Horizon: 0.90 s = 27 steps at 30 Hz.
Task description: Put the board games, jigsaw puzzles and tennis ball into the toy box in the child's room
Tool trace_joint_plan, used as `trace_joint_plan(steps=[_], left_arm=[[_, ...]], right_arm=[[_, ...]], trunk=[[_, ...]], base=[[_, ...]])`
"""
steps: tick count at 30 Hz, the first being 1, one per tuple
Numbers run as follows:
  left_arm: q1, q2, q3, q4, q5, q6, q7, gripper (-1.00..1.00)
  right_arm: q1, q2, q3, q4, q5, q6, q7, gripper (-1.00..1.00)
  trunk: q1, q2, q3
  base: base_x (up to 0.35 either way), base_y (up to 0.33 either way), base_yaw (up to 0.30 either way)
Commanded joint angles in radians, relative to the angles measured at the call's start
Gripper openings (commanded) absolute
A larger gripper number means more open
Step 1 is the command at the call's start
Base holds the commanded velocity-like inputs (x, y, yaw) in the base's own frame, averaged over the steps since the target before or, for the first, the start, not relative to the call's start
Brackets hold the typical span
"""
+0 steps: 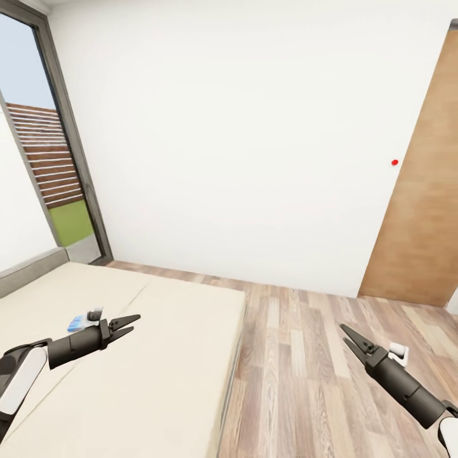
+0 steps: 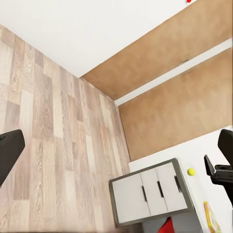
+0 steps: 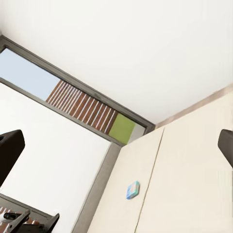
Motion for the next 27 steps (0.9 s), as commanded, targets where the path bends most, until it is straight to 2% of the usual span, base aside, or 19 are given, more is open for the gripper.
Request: trace_joint_plan(steps=[1,8,27], left_arm=[[0.0,0.0,0.001,0.0,0.001,0.004,-0.003,1.0],[0.0,0.0,0.001,0.0,0.001,0.004,-0.003,1.0],[0.0,0.001,0.001,-0.001,0.001,0.004,-0.003,1.0]], right_arm=[[-0.001,0.001,-0.001,0.0,-0.002,0.006,0.002,1.0],[-0.001,0.001,-0.001,0.0,-0.002,0.006,0.003,1.0],[-0.001,0.0,-0.003,0.0,-0.002,0.006,0.003,1.0]], trunk=[[0.0,-0.002,-0.002],[0.0,-0.002,-0.002],[0.0,-0.002,-0.002]], base=[[-0.046,0.126,-0.246],[-0.017,0.047,-0.135],[-0.039,0.079,-0.009]])
